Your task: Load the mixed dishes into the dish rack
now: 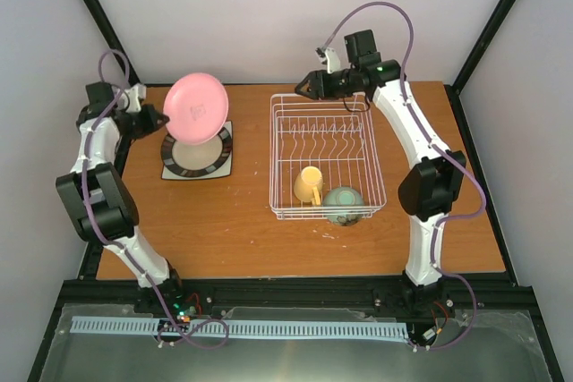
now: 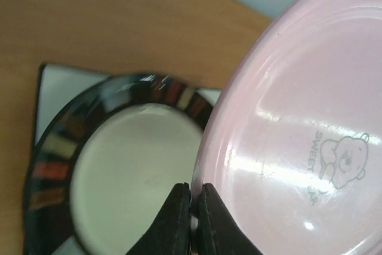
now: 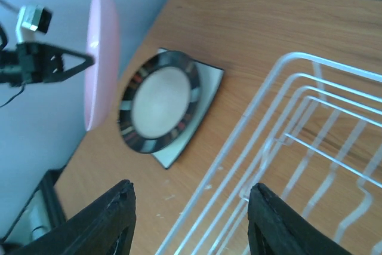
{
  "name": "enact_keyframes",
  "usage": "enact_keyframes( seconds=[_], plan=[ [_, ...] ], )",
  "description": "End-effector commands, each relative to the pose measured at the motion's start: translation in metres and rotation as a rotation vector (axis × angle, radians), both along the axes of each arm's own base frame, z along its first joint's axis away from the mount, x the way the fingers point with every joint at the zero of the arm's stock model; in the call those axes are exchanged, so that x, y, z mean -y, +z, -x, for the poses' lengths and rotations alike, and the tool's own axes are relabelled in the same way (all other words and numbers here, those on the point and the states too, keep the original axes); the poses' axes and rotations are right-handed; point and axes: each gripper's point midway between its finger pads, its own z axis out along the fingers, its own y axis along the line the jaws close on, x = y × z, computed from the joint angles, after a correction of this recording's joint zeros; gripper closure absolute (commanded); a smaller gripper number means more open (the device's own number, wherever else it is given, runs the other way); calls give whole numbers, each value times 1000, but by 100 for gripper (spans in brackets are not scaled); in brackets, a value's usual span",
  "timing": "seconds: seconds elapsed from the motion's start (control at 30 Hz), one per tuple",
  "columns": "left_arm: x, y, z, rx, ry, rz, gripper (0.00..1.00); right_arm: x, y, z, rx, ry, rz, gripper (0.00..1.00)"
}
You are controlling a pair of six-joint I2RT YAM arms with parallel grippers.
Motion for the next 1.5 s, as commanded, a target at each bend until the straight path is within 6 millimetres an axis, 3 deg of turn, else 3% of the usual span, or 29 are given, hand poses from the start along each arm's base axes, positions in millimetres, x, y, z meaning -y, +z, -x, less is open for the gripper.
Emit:
enact_keyframes(
  seconds=[0.0, 0.17, 0.33, 0.53, 0.9, 1.2, 1.47],
  plan=[
    [43, 76, -27, 159, -55, -64, 99, -39, 37, 15, -20, 192, -245, 48],
    [83, 101, -45, 160, -109, -165, 99, -68, 53, 33, -50, 295, -324, 46],
    [101, 112, -49, 175, -140, -188, 99, -78, 59, 40, -61, 325, -350, 45],
    [111, 116, -47, 184, -158, -184, 100, -81, 67, 34, -51, 322, -385, 44],
    [120, 151, -41, 262, -170, -144, 99, -82, 39, 19, -49, 262, -305, 44],
    [131, 169, -34, 297, -186, -102, 99, -88, 30, 7, -49, 261, -316, 42],
    [174, 158, -33, 280, -270, -66, 99, -99, 38, 0, -37, 275, -373, 42]
  ],
)
